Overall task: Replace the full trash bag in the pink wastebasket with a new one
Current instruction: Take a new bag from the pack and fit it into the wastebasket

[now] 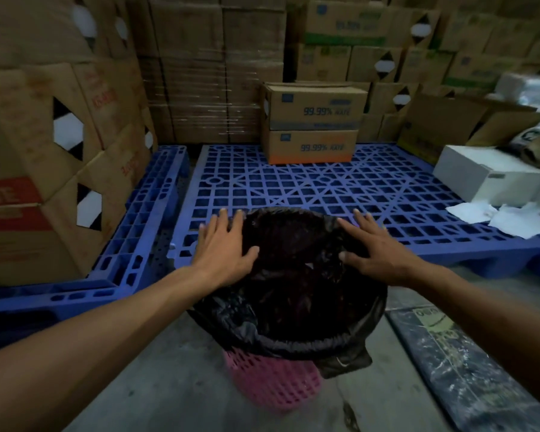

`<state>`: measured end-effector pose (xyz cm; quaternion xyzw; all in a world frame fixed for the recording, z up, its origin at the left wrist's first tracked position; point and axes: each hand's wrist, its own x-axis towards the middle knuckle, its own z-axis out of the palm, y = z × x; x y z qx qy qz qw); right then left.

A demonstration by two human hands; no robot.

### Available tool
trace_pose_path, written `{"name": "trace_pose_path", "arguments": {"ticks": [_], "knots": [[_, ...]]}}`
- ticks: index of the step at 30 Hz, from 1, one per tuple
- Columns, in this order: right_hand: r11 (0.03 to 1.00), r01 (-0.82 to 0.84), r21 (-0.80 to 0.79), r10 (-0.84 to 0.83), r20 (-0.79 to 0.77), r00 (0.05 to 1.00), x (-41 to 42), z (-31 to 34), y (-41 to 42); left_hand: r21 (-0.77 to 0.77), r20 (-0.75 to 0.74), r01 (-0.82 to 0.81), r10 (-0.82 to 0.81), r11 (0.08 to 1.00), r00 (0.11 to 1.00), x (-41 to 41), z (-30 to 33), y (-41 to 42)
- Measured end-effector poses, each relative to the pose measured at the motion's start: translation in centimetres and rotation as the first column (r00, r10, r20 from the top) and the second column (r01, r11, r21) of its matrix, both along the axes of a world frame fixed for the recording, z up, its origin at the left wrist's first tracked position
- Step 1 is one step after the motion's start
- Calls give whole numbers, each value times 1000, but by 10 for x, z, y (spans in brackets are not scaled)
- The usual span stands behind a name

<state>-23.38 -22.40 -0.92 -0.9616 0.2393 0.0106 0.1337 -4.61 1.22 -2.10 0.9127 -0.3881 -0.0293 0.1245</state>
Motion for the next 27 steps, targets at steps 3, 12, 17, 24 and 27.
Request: {"name": "trace_pose_path", "arguments": {"ticks": [3, 12, 17, 24, 27], "knots": [[961, 141, 238, -154, 39, 987, -9, -5, 4, -68, -187, -165, 150, 984, 971, -9, -4, 16], [726, 272, 631, -457, 149, 877, -20, -11, 28, -165, -449, -517, 403, 840, 797, -33, -8, 36], [679, 236, 696, -462, 155, 873, -11, -15, 26, -286, -450, -585, 432, 759, 781, -21, -13, 38], [661, 186, 727, -456, 192, 869, 12, -21, 22, -312, -475, -610, 436, 729, 764, 1, -19, 34], [655, 195, 730, -455, 176, 873, 11, -21, 22, -327, -543, -626, 402, 708, 738, 1, -17, 34]]}}
